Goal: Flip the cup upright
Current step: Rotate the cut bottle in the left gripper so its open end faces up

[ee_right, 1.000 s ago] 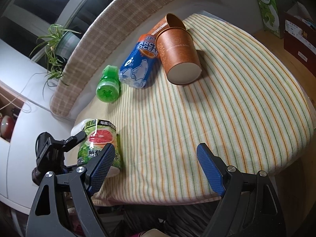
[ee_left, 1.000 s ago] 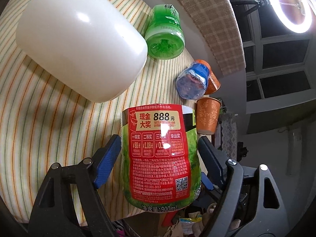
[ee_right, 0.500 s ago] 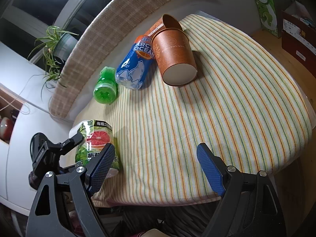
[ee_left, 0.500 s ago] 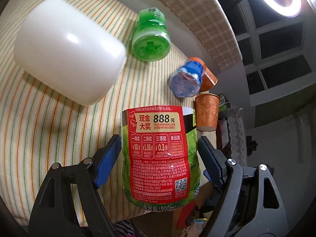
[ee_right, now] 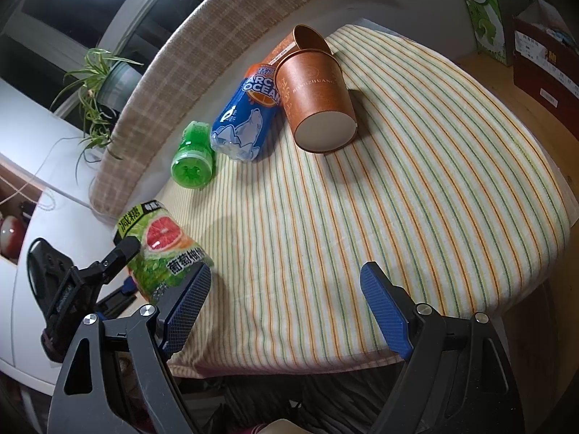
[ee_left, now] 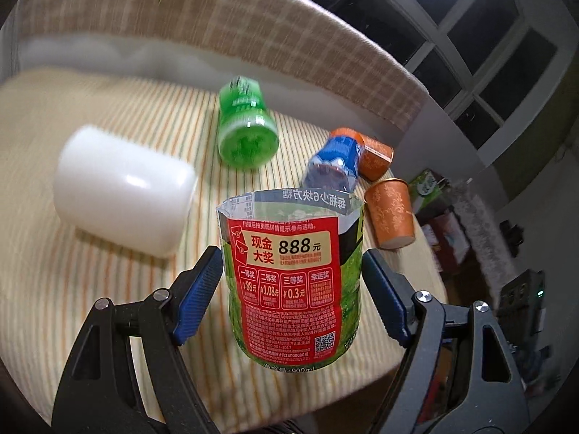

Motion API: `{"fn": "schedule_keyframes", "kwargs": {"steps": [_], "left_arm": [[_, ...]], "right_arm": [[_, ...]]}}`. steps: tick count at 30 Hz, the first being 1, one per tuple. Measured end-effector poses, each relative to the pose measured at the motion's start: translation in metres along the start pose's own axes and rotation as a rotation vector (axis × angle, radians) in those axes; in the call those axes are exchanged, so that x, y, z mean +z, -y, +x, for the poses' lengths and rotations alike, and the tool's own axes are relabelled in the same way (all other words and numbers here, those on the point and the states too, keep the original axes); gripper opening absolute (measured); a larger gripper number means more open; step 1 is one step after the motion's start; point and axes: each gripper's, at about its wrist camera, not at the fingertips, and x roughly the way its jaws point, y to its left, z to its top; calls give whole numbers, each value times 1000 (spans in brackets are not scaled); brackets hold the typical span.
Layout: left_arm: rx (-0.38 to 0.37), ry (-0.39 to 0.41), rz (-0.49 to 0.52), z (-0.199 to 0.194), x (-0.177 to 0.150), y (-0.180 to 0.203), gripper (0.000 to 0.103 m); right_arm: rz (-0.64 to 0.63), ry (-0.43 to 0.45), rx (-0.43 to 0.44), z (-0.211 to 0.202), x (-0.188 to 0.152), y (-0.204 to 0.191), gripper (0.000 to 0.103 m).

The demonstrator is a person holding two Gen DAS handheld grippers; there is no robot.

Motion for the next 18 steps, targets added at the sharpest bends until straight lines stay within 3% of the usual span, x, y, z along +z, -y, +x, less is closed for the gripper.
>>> {"fn": "schedule_keyframes", "kwargs": {"steps": [18], "left_arm": [[127, 101, 205, 15, -3, 22, 81]], "right_arm": [[1, -1, -9, 0, -3, -1, 85]]}}
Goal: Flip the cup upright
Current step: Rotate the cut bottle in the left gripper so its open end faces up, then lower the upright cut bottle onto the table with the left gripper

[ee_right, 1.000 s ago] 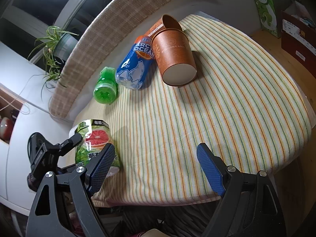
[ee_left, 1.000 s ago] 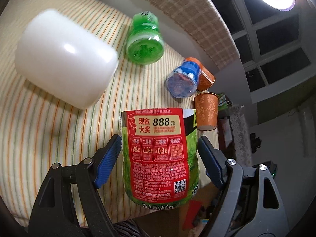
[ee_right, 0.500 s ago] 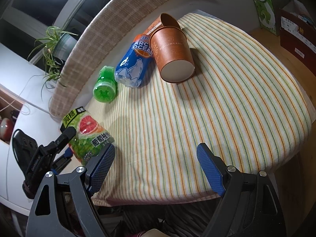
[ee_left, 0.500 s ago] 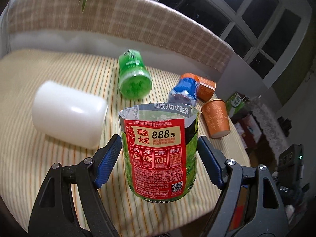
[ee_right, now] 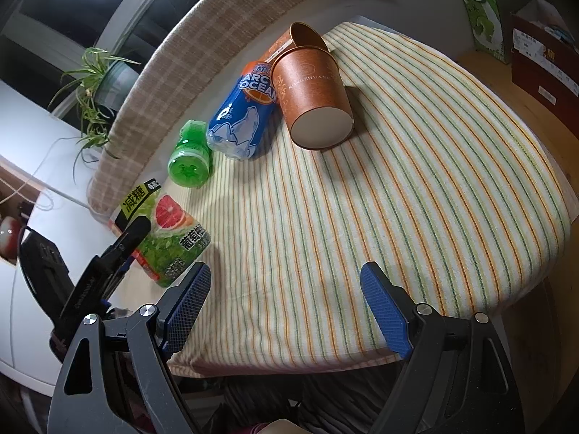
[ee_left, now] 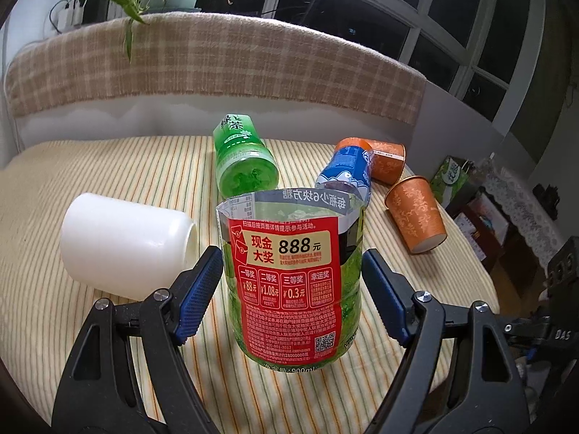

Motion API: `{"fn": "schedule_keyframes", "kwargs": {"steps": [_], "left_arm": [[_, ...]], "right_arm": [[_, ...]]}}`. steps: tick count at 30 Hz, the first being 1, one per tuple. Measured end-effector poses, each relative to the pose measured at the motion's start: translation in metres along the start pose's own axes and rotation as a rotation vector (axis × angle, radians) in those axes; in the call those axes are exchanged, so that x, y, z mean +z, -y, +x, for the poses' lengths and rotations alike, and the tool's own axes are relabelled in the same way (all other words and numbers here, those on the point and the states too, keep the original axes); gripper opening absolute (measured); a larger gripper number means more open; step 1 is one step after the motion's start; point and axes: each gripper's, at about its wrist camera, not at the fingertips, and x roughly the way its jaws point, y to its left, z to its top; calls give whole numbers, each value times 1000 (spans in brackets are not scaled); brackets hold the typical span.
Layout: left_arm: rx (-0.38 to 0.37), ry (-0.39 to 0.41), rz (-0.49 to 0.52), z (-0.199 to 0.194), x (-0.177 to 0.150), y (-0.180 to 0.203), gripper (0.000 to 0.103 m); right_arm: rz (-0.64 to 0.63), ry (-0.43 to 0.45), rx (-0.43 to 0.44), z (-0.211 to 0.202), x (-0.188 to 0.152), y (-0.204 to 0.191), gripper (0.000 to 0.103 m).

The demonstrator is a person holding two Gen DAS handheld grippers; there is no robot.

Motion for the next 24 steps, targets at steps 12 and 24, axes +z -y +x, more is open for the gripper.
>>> {"fn": "schedule_keyframes", "kwargs": {"steps": [12, 24], "left_arm": [[6, 5, 49, -4, -7, 5, 81], [-59, -40, 16, -8, -17, 0, 82]], "right_arm": [[-3, -4, -2, 1, 1, 0, 85], [-15, -12, 0, 3, -1, -7, 85]]}}
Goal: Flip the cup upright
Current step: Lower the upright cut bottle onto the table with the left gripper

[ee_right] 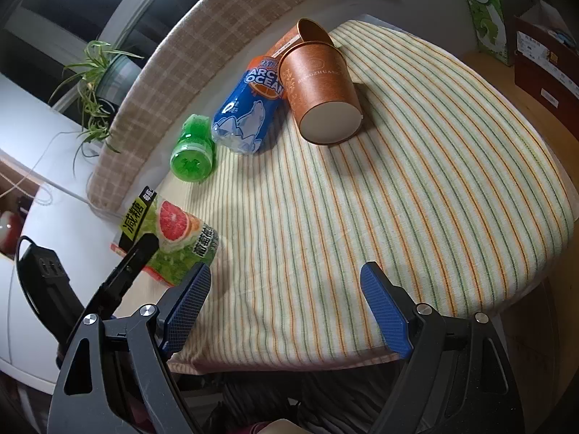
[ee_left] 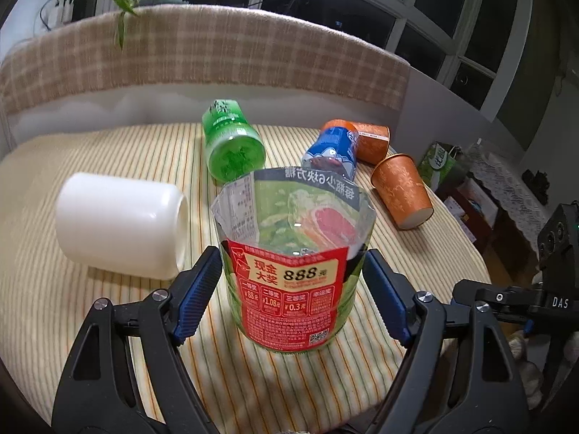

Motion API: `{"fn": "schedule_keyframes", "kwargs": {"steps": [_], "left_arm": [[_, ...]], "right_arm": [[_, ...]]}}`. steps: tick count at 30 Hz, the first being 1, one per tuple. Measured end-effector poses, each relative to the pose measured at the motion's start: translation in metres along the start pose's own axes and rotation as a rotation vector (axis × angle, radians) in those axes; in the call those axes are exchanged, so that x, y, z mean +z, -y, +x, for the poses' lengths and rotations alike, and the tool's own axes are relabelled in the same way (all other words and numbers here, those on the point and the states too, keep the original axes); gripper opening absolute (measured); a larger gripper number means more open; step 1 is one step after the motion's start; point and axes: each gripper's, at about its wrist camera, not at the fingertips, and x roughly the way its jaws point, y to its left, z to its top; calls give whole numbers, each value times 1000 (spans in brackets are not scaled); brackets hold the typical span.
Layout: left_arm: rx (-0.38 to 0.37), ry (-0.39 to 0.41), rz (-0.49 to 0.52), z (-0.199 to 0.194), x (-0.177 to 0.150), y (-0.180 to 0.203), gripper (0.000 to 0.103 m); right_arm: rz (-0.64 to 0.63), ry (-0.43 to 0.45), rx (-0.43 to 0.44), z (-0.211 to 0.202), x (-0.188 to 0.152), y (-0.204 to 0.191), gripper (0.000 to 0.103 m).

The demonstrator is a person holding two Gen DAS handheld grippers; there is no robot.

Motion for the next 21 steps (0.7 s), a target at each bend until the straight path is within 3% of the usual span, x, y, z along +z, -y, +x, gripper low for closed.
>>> {"fn": "schedule_keyframes", "kwargs": {"steps": [11, 21], "left_arm": [[-50, -46, -6, -1, -7, 0, 89], [-46, -52, 25, -4, -15, 2, 92]], "right_arm": [[-14, -4, 1, 1, -2, -6, 85], [-31, 1, 0, 2, -2, -12, 85]]}}
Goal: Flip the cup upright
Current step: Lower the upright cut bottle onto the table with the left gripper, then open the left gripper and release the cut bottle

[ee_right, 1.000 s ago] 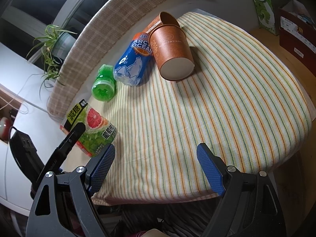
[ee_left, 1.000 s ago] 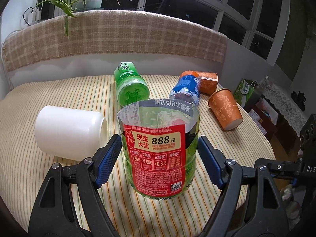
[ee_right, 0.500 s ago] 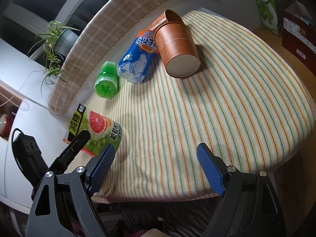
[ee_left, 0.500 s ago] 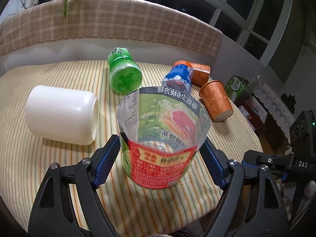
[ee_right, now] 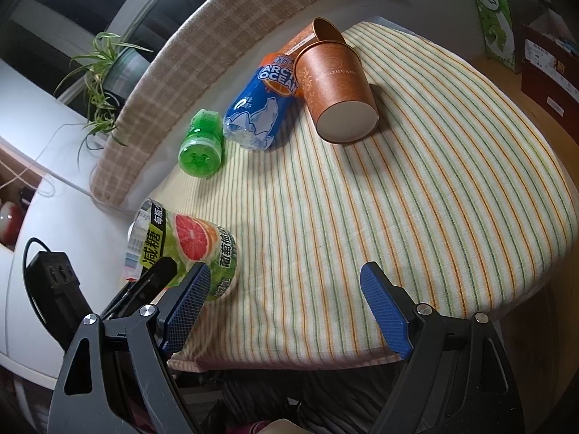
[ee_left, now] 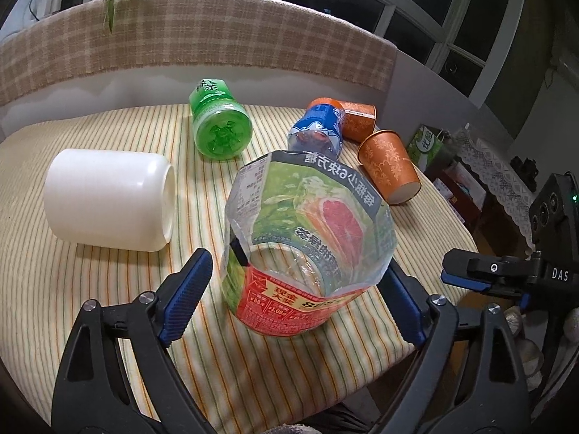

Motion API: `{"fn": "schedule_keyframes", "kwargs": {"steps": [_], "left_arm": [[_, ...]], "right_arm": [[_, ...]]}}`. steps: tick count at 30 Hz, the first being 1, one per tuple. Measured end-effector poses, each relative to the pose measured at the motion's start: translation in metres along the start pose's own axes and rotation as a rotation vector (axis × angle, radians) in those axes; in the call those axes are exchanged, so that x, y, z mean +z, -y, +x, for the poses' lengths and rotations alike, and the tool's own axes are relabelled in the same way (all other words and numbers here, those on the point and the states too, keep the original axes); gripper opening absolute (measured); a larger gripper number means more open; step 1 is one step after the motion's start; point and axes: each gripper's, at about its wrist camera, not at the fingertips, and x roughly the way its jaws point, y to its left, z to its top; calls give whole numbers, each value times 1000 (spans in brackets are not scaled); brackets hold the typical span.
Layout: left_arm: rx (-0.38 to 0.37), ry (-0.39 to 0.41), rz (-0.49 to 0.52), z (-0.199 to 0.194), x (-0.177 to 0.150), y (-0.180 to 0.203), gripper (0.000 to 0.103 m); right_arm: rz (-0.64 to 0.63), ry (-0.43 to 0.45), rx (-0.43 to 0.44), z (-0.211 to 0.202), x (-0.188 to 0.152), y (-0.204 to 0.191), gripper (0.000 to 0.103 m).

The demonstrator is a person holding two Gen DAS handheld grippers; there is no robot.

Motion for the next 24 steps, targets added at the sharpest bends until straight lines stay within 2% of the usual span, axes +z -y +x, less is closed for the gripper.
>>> {"fn": "schedule_keyframes", "kwargs": {"steps": [18, 24], "left_arm": [[36, 9, 55, -10, -18, -4, 93], [78, 40, 43, -29, -28, -17, 93]], "right_arm": [[-24, 6, -3, -1, -3, -5, 85], [-81, 54, -16, -6, -6, -16, 85]]}}
